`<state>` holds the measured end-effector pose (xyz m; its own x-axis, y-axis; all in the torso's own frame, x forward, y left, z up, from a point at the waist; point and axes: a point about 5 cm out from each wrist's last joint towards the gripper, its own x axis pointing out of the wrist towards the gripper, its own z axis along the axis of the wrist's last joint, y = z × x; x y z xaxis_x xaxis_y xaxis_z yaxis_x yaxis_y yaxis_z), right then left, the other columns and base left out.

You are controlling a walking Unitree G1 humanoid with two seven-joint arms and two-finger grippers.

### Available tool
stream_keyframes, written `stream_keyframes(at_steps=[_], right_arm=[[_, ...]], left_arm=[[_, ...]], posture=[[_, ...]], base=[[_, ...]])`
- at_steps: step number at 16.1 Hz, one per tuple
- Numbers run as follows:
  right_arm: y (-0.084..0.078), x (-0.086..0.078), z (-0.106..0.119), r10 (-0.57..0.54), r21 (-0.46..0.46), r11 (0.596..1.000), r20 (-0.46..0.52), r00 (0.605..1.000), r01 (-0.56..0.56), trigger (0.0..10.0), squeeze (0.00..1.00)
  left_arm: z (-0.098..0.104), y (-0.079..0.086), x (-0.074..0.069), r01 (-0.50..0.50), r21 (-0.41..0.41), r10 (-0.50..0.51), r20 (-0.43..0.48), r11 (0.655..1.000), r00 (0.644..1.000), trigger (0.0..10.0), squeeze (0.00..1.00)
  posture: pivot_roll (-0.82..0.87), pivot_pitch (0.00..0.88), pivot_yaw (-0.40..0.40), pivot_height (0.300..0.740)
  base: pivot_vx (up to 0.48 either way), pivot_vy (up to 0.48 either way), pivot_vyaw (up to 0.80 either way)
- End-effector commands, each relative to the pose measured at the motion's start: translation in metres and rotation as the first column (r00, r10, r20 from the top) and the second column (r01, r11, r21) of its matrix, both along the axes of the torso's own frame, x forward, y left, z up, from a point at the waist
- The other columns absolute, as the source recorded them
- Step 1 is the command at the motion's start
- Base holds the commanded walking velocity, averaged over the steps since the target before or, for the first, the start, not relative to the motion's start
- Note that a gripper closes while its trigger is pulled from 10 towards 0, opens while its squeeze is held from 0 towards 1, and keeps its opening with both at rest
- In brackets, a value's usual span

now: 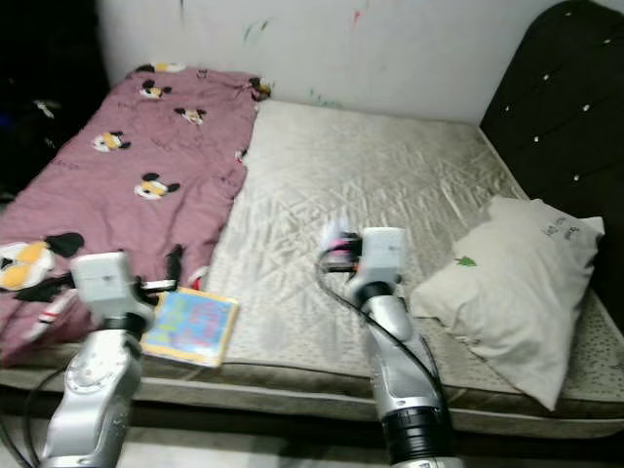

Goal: Clean up the room

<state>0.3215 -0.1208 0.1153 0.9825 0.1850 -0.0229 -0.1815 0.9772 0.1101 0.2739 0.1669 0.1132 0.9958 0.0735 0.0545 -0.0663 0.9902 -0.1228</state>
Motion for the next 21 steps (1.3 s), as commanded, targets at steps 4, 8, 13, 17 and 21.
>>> stream_keyframes(at_steps=[4, 8, 13, 17, 21], right_arm=[[-0.0126, 0.0021, -0.0001, -0.031, -0.020, 0.999, -0.002, 1.000, 0.031, 10.0, 0.00], [-0.0118, 0.0026, -0.0009, -0.023, -0.027, 0.999, -0.003, 1.000, 0.023, 10.0, 0.00], [-0.0099, 0.0031, -0.0006, -0.013, -0.028, 1.000, 0.002, 1.000, 0.013, 10.0, 0.00], [-0.0080, 0.0028, -0.0014, -0.010, -0.031, 0.999, 0.003, 1.000, 0.010, 10.0, 0.00], [-0.0085, 0.0032, -0.0013, -0.017, -0.027, 0.999, 0.002, 1.000, 0.017, 10.0, 0.00]], left_arm=[[0.0027, -0.0156, -0.0008, 0.093, -0.023, -0.092, 0.023, 0.995, 0.995, 10.0, 0.00], [0.0039, -0.0140, -0.0006, 0.099, -0.031, -0.098, 0.029, 0.995, 0.995, 10.0, 0.00], [0.0046, -0.0142, -0.0009, 0.110, -0.038, -0.109, 0.034, 0.993, 0.993, 10.0, 0.00], [0.0055, -0.0149, -0.0008, 0.116, -0.040, -0.114, 0.034, 0.992, 0.993, 10.0, 0.00], [0.0051, -0.0161, -0.0014, 0.119, -0.044, -0.117, 0.032, 0.992, 0.993, 10.0, 0.00]], posture=[[-0.05, 0.023, -0.066, 0.740], [-0.04, 0.019, -0.068, 0.740], [-0.04, 0.017, -0.068, 0.740], [-0.04, 0.024, -0.065, 0.740], [-0.04, 0.031, -0.065, 0.740]], base=[[0.000, 0.120, 0.00], [0.000, 0.000, -0.55], [0.000, 0.000, -0.19], [0.000, 0.000, 0.00], [0.062, 0.000, 0.00]])
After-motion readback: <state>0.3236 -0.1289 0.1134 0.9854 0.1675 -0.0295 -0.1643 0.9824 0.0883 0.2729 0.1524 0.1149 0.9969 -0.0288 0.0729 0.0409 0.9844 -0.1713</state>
